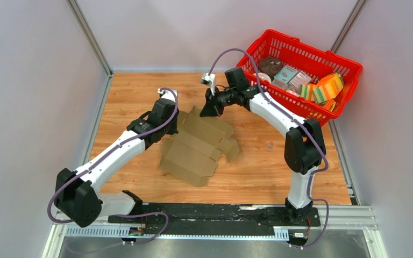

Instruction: Fold the paper box

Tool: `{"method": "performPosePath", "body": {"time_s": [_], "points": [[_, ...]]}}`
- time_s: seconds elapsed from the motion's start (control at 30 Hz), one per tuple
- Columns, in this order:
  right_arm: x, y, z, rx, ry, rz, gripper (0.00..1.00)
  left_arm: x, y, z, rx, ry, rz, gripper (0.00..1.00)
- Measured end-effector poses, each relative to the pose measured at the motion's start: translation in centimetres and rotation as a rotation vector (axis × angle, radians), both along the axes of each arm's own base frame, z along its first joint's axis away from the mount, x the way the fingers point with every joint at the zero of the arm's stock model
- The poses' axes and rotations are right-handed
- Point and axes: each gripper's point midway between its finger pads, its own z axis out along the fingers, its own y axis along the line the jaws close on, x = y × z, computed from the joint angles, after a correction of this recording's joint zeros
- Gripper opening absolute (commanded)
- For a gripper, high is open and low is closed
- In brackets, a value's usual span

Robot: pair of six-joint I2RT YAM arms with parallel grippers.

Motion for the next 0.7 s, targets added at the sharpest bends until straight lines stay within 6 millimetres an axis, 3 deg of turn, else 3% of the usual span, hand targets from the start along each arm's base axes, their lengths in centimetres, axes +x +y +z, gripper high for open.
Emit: {"method": "performPosePath", "body": {"time_s": [0.3, 0.7], "points": [[-0.1, 0.0, 0.0, 0.003, 0.003, 0.004, 0.00, 0.1, 1.5, -2.5, 0.117, 0.056, 0.052, 0.04], [-0.1, 0.1, 0.1, 0.010, 0.000, 0.008, 0.00, -0.7, -3.3, -4.7, -0.006, 0.114, -0.066, 0.04]]}}
